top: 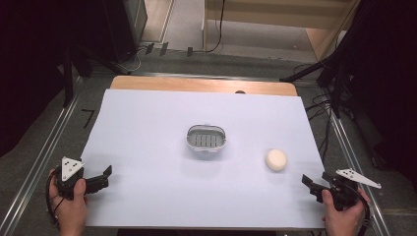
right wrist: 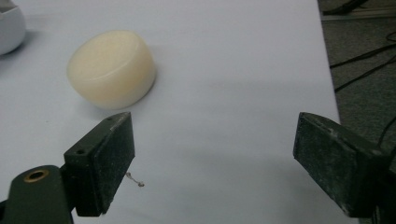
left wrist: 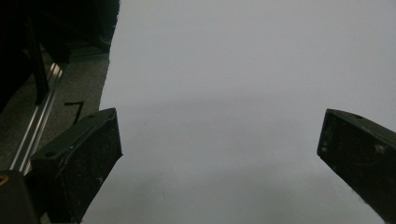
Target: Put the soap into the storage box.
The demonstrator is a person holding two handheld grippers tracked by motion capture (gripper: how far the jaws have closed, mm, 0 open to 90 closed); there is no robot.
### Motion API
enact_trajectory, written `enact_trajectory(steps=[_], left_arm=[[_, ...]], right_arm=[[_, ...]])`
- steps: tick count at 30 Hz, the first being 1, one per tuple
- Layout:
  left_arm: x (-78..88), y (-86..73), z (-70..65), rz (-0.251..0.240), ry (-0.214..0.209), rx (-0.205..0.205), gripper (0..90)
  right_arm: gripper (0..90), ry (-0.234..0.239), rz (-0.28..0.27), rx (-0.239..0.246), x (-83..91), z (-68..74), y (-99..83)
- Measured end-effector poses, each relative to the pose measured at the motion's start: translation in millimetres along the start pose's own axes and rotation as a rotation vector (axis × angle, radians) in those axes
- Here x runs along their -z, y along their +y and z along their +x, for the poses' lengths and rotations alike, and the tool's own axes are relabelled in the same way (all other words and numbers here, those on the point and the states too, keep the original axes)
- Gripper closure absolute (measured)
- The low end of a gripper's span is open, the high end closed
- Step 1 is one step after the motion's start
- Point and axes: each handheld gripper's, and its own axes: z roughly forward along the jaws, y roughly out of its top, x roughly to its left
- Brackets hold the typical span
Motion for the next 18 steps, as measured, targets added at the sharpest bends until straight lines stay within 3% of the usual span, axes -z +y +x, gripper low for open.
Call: enact_trajectory(steps=[3, 18], left_arm=[[0.0, 0.0, -0.1, 0.0, -0.002, -0.001, 0.3], [0.3, -0.3, -0.4, -0.007, 0.005, -0.002, 0.3]], right_arm=[[13.5, -0.01, 0.006, 0.005, 0.8, 5.5, 2.5], [13.5, 0.026, -0.026, 0.028, 7.0, 30.4, 22.6]])
